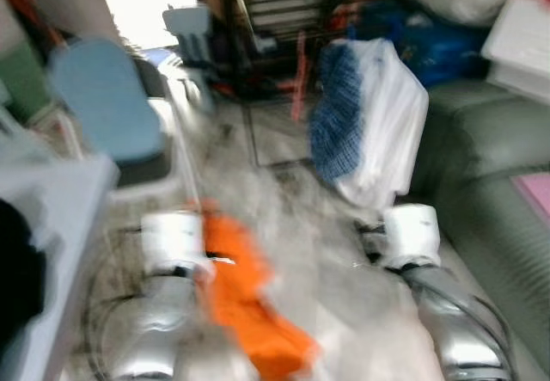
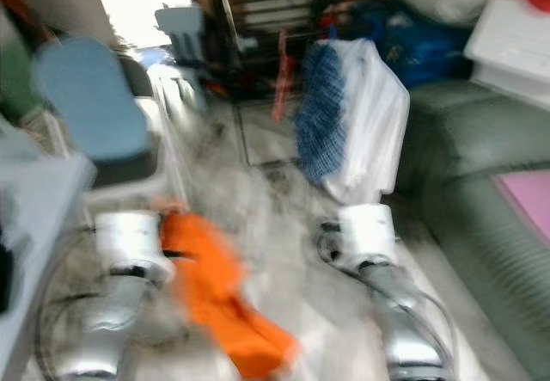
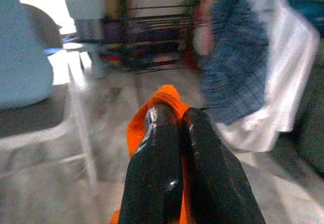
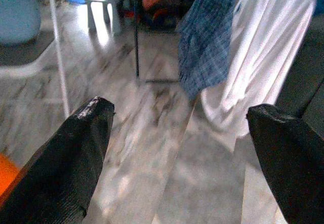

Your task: Hang hanger

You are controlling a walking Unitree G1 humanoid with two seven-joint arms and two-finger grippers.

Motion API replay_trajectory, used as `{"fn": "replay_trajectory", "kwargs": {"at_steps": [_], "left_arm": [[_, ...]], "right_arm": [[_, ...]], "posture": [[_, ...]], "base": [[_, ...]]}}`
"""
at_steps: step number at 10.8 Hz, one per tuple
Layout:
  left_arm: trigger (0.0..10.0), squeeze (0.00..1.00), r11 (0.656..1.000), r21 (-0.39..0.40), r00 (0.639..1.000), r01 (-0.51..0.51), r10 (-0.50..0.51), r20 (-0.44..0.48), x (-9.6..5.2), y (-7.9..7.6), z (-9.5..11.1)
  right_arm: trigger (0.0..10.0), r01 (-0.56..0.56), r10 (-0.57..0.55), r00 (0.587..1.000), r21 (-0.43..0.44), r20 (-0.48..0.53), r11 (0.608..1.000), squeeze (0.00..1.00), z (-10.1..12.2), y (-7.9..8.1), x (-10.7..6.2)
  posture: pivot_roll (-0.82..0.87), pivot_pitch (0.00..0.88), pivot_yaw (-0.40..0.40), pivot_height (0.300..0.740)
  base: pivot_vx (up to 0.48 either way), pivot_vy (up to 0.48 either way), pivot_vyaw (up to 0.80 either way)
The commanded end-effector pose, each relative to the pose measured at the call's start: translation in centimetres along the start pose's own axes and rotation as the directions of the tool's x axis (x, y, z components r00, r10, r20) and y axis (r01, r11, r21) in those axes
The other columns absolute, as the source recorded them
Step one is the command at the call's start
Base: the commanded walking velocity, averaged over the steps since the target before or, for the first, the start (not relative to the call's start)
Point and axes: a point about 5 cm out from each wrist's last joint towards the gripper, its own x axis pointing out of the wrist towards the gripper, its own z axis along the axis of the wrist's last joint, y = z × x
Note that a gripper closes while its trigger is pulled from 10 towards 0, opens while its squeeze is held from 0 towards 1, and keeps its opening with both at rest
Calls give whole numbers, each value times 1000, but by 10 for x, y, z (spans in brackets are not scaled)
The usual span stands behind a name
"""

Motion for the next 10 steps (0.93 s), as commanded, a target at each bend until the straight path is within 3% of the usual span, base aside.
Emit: {"fn": "replay_trajectory", "kwargs": {"at_steps": [1, 6, 10], "left_arm": [[10000, 0, 999, 25, 999, -35, 34, 35, 0, 14, 9], [10000, 0, 1000, 14, 999, -25, 24, 28, 2, 12, 8], [10000, 0, 1000, -3, 1000, -2, 2, 17, 6, 7, 7]], "right_arm": [[10000, -36, 36, 999, 5, 40, 999, 0, 10, 12, 4], [10000, -36, 36, 999, 3, 35, 999, 0, 8, 13, 4], [10000, -36, 36, 999, 1, 38, 999, 0, 10, 13, 6]], "posture": [[-179, 0, 76, 740], [-185, 0, 76, 740], [-189, 0, 79, 740]], "base": [[465, 0, 0], [454, 0, 0], [374, 298, 0]]}}
